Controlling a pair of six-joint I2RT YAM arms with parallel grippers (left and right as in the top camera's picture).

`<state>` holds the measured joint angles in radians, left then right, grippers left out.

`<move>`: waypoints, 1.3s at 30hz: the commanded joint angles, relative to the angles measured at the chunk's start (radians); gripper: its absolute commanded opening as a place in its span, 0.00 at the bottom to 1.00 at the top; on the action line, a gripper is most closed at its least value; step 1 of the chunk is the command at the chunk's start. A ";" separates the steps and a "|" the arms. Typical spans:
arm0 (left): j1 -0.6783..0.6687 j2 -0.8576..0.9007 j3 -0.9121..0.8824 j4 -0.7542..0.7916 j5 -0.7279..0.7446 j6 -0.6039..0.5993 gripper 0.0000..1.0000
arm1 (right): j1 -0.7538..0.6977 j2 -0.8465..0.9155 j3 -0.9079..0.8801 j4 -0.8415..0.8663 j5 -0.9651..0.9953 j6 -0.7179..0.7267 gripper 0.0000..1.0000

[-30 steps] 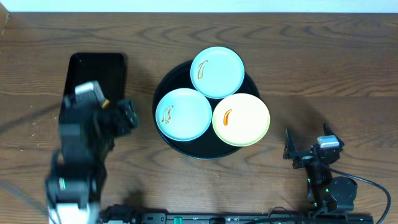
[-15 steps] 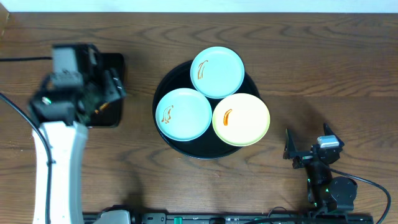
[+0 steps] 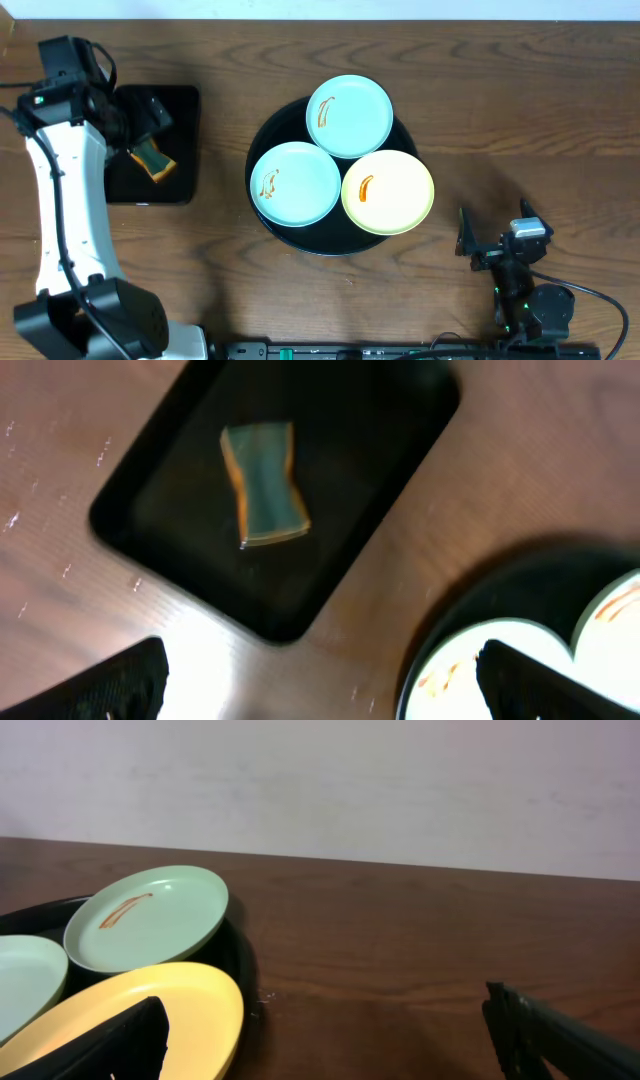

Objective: Clean dirty plates on tray and stack at the side
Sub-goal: 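Move the left gripper over the black tray to the sponge, then grasp the green-and-yellow sponge with the left gripper and lift it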

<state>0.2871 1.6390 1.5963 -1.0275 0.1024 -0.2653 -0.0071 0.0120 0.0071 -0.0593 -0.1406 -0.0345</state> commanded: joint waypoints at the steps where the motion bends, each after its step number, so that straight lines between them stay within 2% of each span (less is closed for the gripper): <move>1: 0.005 0.045 0.010 0.046 -0.015 -0.006 0.99 | 0.008 -0.005 -0.002 -0.004 0.002 -0.008 0.99; 7: 0.005 0.164 0.010 0.095 -0.047 -0.006 0.99 | 0.008 -0.005 -0.002 -0.004 0.002 -0.008 0.99; 8: 0.005 0.184 0.010 0.095 -0.051 -0.006 0.98 | 0.008 -0.005 -0.002 -0.004 0.002 -0.008 0.99; 9: 0.006 0.204 0.010 0.096 -0.064 -0.006 0.92 | 0.008 -0.005 -0.002 -0.004 0.002 -0.008 0.99; 10: 0.006 0.224 0.010 0.098 -0.088 -0.008 0.88 | 0.008 -0.005 -0.002 -0.004 0.002 -0.008 0.99; 15: 0.011 0.327 0.010 0.094 -0.231 -0.066 0.87 | 0.008 -0.005 -0.002 -0.004 0.002 -0.008 0.99; 32: 0.014 0.542 0.008 0.140 -0.155 -0.069 0.86 | 0.008 -0.005 -0.002 -0.004 0.002 -0.008 0.99; 33: 0.014 0.544 0.008 0.141 -0.155 -0.069 0.82 | 0.008 -0.005 -0.002 -0.004 0.002 -0.008 0.99; 34: 0.014 0.545 0.008 0.143 -0.155 -0.069 0.75 | 0.008 -0.005 -0.002 -0.004 0.002 -0.008 0.99; 37: 0.014 0.544 0.008 0.151 -0.155 -0.069 0.64 | 0.008 -0.005 -0.002 -0.004 0.002 -0.008 0.99; 39: 0.015 0.544 0.008 0.151 -0.156 -0.069 0.53 | 0.008 -0.005 -0.002 -0.004 0.002 -0.008 0.99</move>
<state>0.2947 2.1731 1.5970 -0.8764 -0.0505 -0.3359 -0.0071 0.0120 0.0071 -0.0593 -0.1406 -0.0345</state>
